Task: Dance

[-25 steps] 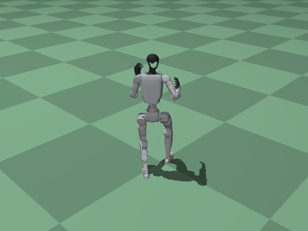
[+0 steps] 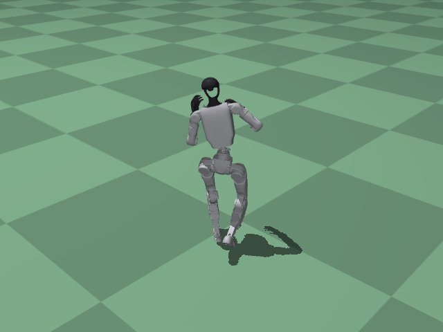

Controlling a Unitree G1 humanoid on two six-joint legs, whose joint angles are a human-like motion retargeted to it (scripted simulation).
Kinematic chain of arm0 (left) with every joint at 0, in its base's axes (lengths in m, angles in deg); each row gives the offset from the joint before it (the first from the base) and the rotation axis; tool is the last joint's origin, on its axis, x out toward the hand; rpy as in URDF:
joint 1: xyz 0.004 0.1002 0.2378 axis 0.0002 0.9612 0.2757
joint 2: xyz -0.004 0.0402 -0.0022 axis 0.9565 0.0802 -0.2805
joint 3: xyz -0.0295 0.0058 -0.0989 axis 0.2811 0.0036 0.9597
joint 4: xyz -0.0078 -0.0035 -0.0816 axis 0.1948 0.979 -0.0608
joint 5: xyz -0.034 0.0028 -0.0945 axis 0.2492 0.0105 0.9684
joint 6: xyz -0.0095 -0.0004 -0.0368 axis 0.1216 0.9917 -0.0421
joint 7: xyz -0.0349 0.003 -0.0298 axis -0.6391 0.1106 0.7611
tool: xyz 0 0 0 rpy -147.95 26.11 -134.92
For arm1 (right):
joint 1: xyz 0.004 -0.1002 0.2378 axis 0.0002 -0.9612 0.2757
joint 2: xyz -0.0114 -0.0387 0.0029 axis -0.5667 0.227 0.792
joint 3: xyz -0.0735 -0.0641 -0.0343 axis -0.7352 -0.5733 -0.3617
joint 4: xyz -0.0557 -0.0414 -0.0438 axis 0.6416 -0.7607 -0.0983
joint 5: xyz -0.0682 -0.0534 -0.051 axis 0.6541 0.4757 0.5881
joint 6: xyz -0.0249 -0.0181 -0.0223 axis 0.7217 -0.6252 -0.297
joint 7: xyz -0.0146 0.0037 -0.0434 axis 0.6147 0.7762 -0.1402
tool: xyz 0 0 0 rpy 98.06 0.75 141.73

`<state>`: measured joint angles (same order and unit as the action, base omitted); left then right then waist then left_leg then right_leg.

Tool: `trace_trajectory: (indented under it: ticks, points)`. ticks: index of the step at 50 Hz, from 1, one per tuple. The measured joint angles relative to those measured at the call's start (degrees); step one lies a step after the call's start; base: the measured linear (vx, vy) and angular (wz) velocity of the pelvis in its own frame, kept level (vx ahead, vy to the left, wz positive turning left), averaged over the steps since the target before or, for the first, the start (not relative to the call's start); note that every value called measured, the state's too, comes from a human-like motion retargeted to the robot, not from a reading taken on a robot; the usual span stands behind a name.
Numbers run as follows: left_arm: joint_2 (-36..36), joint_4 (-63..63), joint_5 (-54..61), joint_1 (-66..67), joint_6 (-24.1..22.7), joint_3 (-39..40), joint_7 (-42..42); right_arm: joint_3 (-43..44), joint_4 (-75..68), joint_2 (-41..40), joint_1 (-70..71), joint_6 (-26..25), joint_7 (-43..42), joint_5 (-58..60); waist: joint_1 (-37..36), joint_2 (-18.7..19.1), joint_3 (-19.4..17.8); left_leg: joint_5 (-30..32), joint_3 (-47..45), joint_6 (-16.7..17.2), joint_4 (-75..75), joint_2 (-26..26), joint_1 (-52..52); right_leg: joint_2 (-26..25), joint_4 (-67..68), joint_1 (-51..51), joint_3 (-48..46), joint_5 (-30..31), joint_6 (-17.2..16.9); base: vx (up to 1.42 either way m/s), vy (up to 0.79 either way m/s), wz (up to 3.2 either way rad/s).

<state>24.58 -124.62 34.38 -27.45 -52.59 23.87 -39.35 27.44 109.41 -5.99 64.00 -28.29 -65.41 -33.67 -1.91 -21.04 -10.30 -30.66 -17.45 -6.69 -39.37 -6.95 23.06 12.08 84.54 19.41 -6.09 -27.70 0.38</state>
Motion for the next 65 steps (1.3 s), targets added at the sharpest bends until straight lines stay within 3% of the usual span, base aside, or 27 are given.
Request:
trace_trajectory:
  ticks: [8, 15, 20, 29, 38, 44, 51, 57, 65]
  points:
    - [2.72, 2.30, -4.07, 1.48, -0.71, 3.53, -4.41, -3.27, -3.74, 1.34, -1.46, -0.54, 0.76, 2.35, -0.77, 1.05, -0.06, 1.33, -1.75, 0.95, -0.21, 2.55, 2.02, -6.04, -21.62, -8.35, -0.64, -5.15, -0.86, -0.22, -0.03, -0.16]
    - [1.79, 6.09, -4.72, 2.44, -1.12, 6.87, -7.27, -3.99, -7.59, 1.13, -5.13, -1.43, 2.18, 2.61, -1.39, 5.66, -2.07, 0.91, -1.19, 2.79, -5.93, 8.24, 5.80, -11.45, -34.46, -12.54, -2.72, -12.72, 3.33, -0.24, -0.05, -0.21]
    - [-0.83, 9.22, -2.92, 3.15, -1.57, 7.75, -7.90, -3.52, -9.33, 0.66, -8.62, -1.82, 3.43, 2.55, -1.33, 9.58, -4.27, 2.20, 1.01, 4.96, -8.99, 11.28, 7.55, -15.05, -38.84, -14.37, -3.31, -14.36, 5.54, -0.26, -0.03, -0.08]
    - [-5.60, 11.19, 0.58, 3.50, -1.48, 5.95, -6.47, -1.88, -9.88, -0.02, -15.98, -2.77, 5.35, 1.36, -0.37, 14.45, -5.65, 6.26, 6.09, 9.25, -5.87, 10.83, 7.38, -17.86, -44.92, -15.30, -4.10, -11.02, 6.04, -0.26, 0.00, 0.15]
    - [-5.85, 8.55, -1.02, 3.56, -0.96, 3.72, -4.77, -0.74, -8.63, 0.38, -16.84, -3.37, 5.37, 1.45, -0.24, 17.47, -6.91, 2.46, 7.65, 9.36, -11.10, 11.09, 8.91, -16.17, -42.92, -12.12, -6.59, -8.76, 5.04, -0.25, 0.04, 0.40]
    - [-3.72, 5.73, -3.39, 4.47, -0.36, 3.01, -3.34, 0.62, -7.44, 0.54, -13.69, -3.31, 2.75, 1.63, -0.59, 20.30, -7.68, -2.01, 6.97, 7.12, -29.08, 17.52, 9.06, -15.74, -40.15, -7.74, -7.77, -8.71, 4.89, -0.20, 0.06, 0.34]
    - [-0.47, 4.41, -3.79, 5.57, -0.35, 2.38, -2.33, 3.75, -6.21, -1.46, -8.20, -2.58, -3.09, -1.20, -0.17, 25.39, -5.40, -2.61, 7.82, 6.40, -44.83, 30.26, 2.26, -18.49, -46.70, -5.80, -10.60, -3.93, 4.93, -0.15, 0.07, 0.27]
    - [-0.19, 5.50, 0.32, 7.64, -1.65, -0.81, -3.06, 8.31, -5.00, -4.38, -6.93, 0.67, -10.14, -4.83, 2.48, 31.26, -3.15, -1.60, 5.78, 9.94, -35.76, 36.10, -9.84, -20.56, -58.11, -8.36, -15.10, 2.57, 3.44, -0.12, 0.12, 0.57]
    - [-3.39, 9.12, 6.15, 8.00, -2.13, -7.27, -1.95, 12.74, -8.64, -9.41, -5.57, 4.40, -18.57, -3.97, 6.31, 33.95, -1.87, -7.08, 1.89, 12.22, -13.08, 29.01, -19.35, -14.52, -59.68, -7.19, -19.81, 5.66, 0.30, -0.14, 0.19, 0.60]
